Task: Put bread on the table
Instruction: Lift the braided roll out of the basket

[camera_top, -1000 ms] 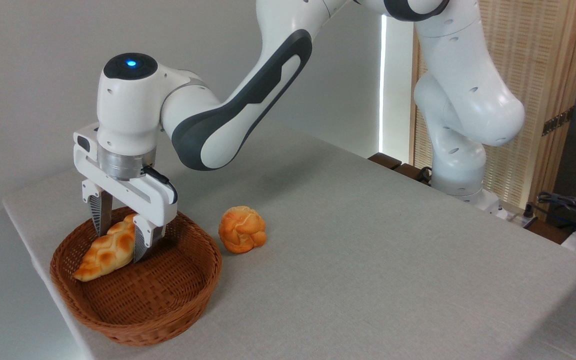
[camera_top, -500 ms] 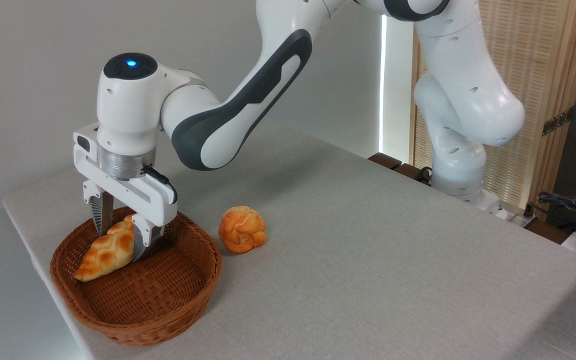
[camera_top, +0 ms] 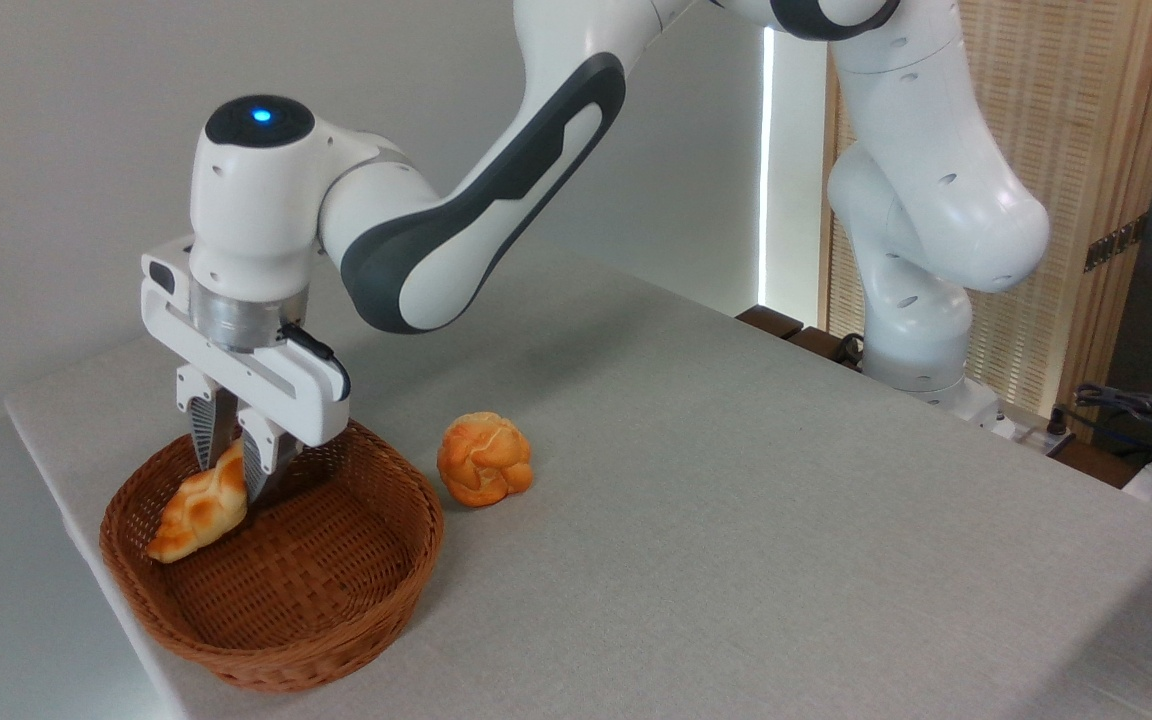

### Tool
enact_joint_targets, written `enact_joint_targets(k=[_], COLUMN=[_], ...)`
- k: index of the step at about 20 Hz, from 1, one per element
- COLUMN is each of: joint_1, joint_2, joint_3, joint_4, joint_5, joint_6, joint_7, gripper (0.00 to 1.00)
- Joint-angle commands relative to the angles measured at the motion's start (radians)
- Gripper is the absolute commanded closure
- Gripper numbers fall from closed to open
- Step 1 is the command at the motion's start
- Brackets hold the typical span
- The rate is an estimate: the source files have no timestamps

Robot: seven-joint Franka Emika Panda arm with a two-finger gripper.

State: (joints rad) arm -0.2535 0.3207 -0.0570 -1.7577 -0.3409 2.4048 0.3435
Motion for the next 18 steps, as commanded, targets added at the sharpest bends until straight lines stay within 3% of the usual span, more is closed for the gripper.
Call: enact_joint_targets(k=[1,3,6,8,13,18], joint_1=[0.003,0.007,0.007,0.007,0.005,-0.001], joint_2=[-0.070,-0.115,-0.198,-0.265,-0.396,-0.451], joint_3=[0.017,0.020,0.020,0.020,0.019,0.006], joint_4=[0.000,-0.008,-0.074,-0.129,-0.239,-0.321], joint_5=[0.016,0.025,0.121,0.148,0.161,0.175], joint_6=[-0.059,-0.079,-0.113,-0.147,-0.312,-0.421], joint_7=[0.005,0.014,0.012,0.018,0.066,0.124], gripper=[0.56,0.56,0.55,0.54,0.52,0.45])
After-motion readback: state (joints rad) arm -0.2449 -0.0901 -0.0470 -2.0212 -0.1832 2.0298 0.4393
